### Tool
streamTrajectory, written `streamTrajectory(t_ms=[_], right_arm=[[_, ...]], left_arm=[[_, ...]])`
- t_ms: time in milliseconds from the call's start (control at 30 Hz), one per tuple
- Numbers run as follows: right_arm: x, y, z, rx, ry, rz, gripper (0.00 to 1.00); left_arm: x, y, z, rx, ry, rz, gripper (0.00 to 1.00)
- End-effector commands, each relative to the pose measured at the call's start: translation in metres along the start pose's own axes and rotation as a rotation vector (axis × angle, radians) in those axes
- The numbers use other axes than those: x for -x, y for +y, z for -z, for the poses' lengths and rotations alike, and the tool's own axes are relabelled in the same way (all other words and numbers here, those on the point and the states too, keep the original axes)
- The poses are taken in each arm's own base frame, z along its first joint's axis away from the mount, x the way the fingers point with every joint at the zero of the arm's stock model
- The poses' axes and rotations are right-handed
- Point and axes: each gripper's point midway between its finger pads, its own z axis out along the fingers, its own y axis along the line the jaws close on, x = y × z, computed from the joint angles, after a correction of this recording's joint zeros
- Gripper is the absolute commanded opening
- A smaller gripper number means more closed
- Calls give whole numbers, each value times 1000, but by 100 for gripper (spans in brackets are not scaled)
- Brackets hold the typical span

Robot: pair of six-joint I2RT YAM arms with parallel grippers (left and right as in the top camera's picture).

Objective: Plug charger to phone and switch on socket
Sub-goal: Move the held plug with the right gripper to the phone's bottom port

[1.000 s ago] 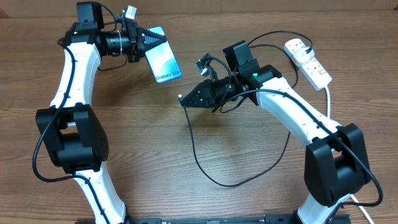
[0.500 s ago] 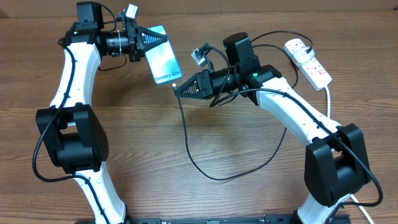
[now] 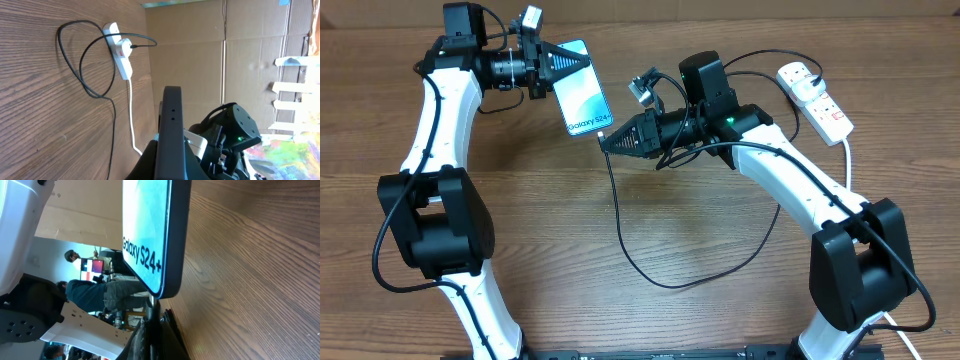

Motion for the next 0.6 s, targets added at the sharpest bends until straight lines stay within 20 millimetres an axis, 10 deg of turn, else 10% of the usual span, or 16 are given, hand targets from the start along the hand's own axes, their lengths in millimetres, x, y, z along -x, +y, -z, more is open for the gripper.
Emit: streamTrajectory(t_ms=[0,567], right_arm=[[1,12,-2,13,1,29,4],[6,15,-9,5,-18,28,4]], left_arm=[[-5,-14,1,-49,21,-21,4],[-4,-12,1,-37,16,-9,4]])
